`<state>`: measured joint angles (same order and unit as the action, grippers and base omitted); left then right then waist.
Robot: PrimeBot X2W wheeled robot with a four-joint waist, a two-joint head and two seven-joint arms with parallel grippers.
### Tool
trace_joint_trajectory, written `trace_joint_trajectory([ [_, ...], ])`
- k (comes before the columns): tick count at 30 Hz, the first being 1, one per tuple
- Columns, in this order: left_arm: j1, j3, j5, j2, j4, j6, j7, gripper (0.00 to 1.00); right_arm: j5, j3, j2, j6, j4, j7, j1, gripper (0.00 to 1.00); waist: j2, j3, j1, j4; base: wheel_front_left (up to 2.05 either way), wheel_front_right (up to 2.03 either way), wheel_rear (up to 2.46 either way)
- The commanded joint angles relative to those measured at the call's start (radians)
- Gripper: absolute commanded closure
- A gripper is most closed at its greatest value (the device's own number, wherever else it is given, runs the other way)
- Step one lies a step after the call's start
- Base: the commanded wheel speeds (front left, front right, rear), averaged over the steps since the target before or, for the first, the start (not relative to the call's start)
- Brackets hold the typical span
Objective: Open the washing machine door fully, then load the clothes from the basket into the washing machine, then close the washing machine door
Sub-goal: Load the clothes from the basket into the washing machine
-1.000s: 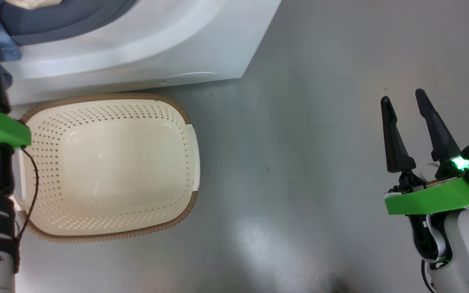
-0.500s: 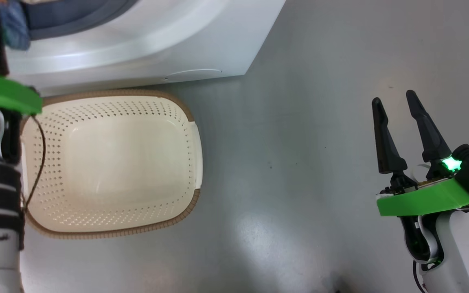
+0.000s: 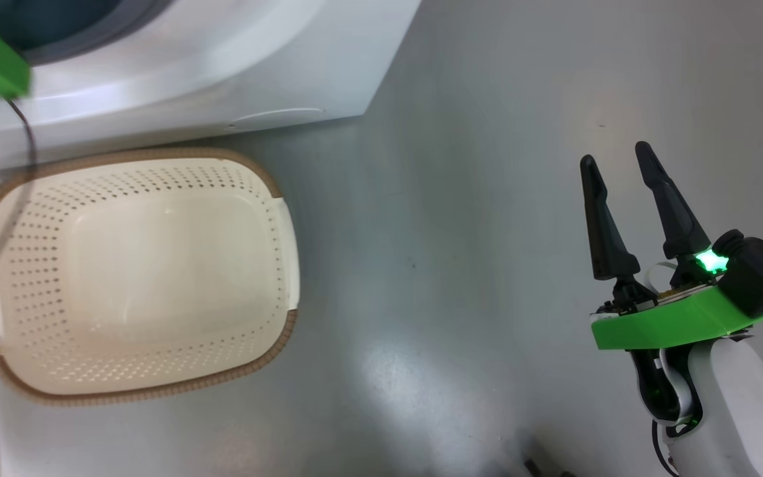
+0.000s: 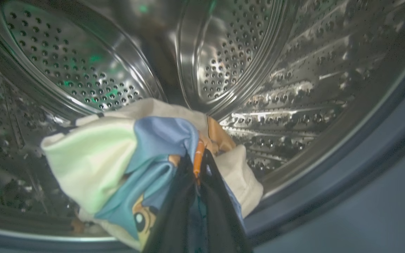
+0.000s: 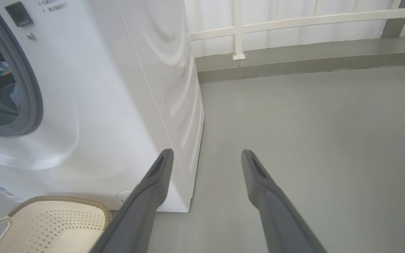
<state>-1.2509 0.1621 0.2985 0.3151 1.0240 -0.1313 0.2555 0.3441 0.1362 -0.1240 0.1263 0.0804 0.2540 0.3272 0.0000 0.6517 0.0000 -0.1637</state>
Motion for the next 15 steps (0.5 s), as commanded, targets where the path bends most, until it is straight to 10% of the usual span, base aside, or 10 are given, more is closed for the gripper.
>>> trace_joint_trajectory([
  [1, -0.027, -0.020, 0.000, 0.062, -0.032, 0.001, 0.006, 1.00, 0.003, 0.023, 0.002, 0.004, -0.022, 0.008, -0.001, 0.00, 0.0000, 0.013, 0.0000, -0.017, 0.00, 0.00, 0.00],
  [15, -0.020, -0.070, -0.045, 0.070, -0.039, 0.005, 0.006, 1.00, 0.008, 0.032, 0.023, 0.004, -0.022, 0.008, 0.002, 0.00, 0.0000, 0.028, 0.0000, -0.057, 0.00, 0.00, 0.00],
])
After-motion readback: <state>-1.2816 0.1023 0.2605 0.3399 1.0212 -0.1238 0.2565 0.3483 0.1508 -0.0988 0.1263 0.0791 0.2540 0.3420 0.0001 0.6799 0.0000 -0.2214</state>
